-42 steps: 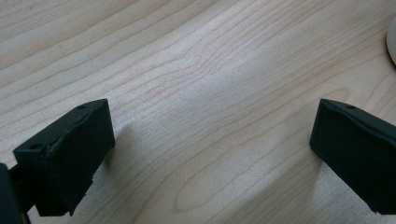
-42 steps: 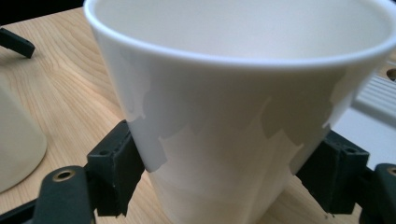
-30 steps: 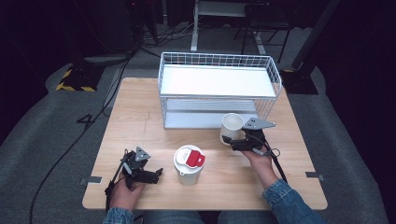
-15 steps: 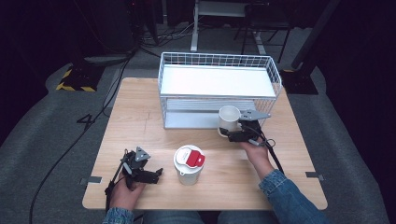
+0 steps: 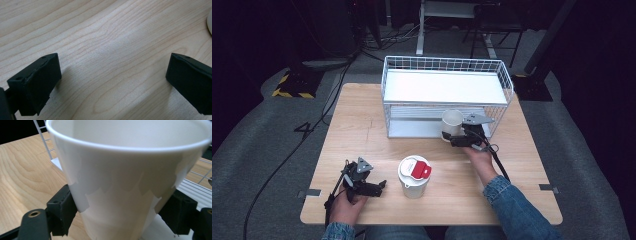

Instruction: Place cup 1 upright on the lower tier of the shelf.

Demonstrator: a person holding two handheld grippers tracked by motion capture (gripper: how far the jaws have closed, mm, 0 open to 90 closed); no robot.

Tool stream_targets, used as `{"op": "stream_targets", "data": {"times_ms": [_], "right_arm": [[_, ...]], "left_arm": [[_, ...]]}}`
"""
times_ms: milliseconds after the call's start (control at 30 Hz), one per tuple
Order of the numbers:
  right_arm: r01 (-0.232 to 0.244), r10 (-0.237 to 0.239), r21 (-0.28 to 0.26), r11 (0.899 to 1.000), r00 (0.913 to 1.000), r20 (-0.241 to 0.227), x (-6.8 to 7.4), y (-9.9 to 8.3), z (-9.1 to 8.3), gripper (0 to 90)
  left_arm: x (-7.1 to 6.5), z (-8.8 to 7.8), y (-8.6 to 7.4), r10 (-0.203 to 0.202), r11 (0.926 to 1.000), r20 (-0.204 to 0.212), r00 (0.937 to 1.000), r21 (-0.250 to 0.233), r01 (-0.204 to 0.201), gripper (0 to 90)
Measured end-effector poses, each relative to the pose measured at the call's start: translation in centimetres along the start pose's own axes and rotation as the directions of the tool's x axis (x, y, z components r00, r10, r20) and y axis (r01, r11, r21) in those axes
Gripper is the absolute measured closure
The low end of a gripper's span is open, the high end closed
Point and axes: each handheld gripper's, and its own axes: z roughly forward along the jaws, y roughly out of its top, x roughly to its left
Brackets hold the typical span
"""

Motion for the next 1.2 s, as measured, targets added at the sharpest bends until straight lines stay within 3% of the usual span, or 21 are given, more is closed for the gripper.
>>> {"op": "stream_targets", "data": {"times_ms": [467,933,1200], "right_arm": [[-0.012,0.012,0.013,1.0,0.9999,0.006,-0.7,0.3,2.4,22.5],[-0.022,0.022,0.001,1.0,0.9983,0.054,-1.4,0.5,4.7,22.5],[-0.006,0.005,0.005,1.0,0.9971,0.076,-1.6,0.6,6.1,22.6]], "left_arm": [[0.0,0.0,0.0,0.0,1.0,0.0,1.0,0.0,0.0,0.5],[0.0,0.0,0.0,0.002,1.0,-0.002,1.0,-0.002,-0.002,0.5],[0.0,0.0,0.0,0.001,1.0,-0.002,1.0,-0.001,-0.001,0.5]]}}
